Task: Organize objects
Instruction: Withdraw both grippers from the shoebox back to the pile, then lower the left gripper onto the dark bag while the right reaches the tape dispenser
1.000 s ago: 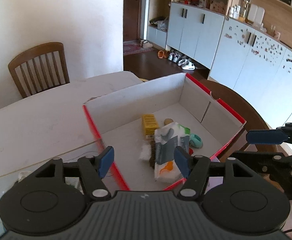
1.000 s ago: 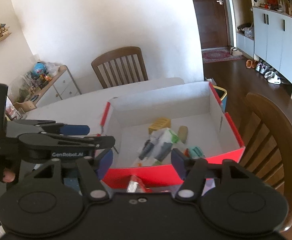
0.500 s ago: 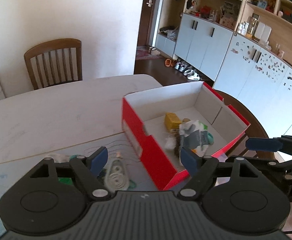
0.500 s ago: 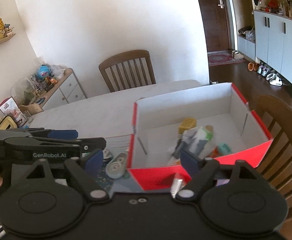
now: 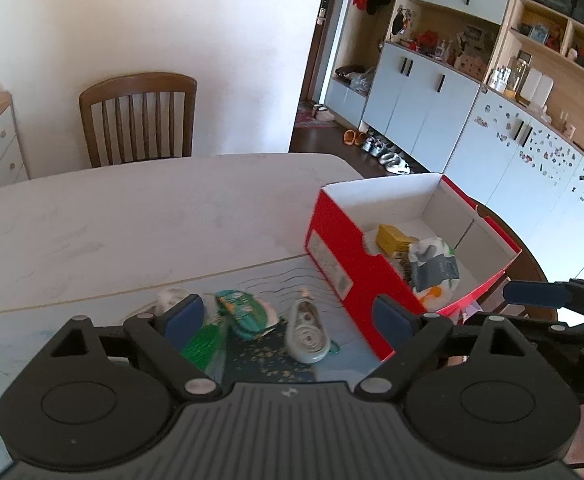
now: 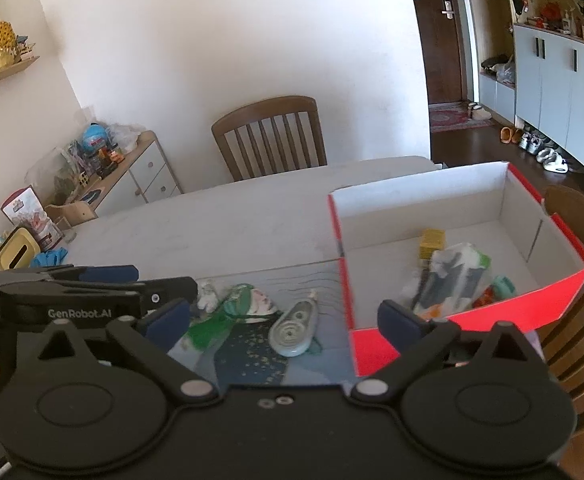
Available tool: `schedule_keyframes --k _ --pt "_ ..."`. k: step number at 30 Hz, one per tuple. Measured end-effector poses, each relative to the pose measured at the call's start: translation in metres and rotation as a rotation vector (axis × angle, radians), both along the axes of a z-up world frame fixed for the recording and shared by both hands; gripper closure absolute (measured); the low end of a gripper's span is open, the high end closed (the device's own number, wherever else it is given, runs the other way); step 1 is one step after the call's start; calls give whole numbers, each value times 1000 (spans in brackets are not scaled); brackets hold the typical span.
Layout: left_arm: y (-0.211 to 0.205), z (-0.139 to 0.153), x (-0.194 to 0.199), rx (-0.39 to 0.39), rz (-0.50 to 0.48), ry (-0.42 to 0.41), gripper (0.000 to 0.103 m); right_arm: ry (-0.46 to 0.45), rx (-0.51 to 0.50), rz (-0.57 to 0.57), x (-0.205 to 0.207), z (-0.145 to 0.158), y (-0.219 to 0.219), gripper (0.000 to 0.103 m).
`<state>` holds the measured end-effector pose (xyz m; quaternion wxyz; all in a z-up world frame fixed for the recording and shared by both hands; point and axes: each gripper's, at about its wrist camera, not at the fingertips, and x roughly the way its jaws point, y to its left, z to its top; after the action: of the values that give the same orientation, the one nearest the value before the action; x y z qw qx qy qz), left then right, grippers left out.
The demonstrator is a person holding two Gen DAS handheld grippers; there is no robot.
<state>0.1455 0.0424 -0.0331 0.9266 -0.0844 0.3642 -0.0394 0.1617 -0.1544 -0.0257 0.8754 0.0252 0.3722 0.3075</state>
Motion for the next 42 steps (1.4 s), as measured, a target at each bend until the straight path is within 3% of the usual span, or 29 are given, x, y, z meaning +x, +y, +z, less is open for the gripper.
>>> schedule_keyframes --k 2,4,13,25,34,42 --pt "11 -3 -4 -2 3 -6 9 1 -8 0 -3 -1 10 3" --pt "22 -7 -8 4 4 -18 0 0 -21 3 -7 -3 19 3" --pt "76 -41 -16 14 31 7 0 35 -88 10 -11 -23 60 3" --pt "117 -95 17 45 74 69 0 64 -209 -1 6 -71 103 4" --pt "130 -134 43 57 95 138 0 96 -281 -66 25 -115 119 13" --pt "132 -151 53 71 99 141 0 118 -319 -98 41 -141 126 25"
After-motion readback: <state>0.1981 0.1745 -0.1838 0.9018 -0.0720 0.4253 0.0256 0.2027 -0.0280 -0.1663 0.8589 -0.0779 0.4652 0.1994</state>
